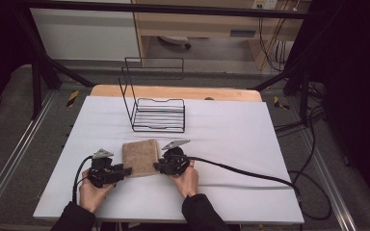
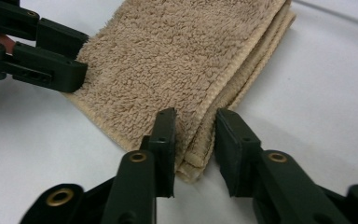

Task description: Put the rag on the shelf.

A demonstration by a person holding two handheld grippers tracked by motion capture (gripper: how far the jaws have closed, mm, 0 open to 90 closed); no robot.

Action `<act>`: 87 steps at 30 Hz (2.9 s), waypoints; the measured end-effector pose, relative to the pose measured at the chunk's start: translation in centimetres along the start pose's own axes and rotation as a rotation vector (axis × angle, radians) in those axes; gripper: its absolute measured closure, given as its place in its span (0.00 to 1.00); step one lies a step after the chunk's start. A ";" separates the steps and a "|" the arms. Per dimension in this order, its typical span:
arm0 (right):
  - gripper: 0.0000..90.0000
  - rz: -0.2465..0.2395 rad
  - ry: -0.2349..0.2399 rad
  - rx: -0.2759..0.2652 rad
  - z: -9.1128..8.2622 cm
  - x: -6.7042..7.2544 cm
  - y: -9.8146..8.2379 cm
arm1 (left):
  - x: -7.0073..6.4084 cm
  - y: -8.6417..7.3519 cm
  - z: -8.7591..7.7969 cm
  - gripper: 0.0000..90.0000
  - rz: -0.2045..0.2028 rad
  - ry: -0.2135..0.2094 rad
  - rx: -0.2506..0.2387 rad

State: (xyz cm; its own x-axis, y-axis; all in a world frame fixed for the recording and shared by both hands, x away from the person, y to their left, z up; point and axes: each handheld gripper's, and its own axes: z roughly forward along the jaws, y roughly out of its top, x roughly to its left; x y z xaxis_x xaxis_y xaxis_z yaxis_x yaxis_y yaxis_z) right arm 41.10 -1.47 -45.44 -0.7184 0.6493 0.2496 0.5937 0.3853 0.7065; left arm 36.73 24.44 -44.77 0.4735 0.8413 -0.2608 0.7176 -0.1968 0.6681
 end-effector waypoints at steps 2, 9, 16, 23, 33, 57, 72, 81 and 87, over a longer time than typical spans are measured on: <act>0.81 0.013 0.005 -0.001 0.0 0.1 -0.1 | -0.1 0.0 0.0 0.67 -0.003 0.002 0.006; 0.93 0.017 0.017 -0.008 -0.1 0.2 -0.1 | -0.4 0.2 0.0 0.89 0.001 -0.017 0.027; 0.94 0.009 0.053 -0.002 -1.0 1.0 -0.2 | -0.2 0.2 -0.9 0.93 0.013 -0.056 0.039; 0.92 0.016 0.054 -0.017 -1.5 2.4 -1.4 | -0.7 -0.6 -1.7 0.91 0.079 -0.055 0.076; 0.59 -0.020 0.008 -0.074 -2.2 1.9 -1.4 | -0.5 -0.1 -2.8 0.56 0.114 -0.012 -0.006; 0.07 -0.048 -0.021 -0.087 -5.1 -1.3 -1.3 | 3.8 4.5 0.3 0.36 0.008 0.060 -0.066; 0.08 -0.036 -0.010 -0.113 -5.0 -1.7 -1.5 | 4.0 4.5 2.6 0.77 -0.024 0.061 -0.022; 0.12 0.015 0.000 -0.141 -4.6 -2.3 -0.6 | 4.0 4.4 2.8 0.86 -0.030 0.045 -0.011; 0.15 0.008 -0.006 -0.146 -3.3 -2.1 0.6 | 3.7 4.3 2.8 0.86 -0.003 0.064 -0.011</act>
State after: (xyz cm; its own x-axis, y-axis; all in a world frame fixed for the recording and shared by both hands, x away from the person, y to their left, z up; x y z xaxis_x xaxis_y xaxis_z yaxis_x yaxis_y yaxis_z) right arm 41.79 -4.79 -43.38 -0.7118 0.6557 0.2519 0.5396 0.2809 0.7937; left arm 43.03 25.26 -44.83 0.4375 0.8724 -0.2179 0.7132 -0.1891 0.6749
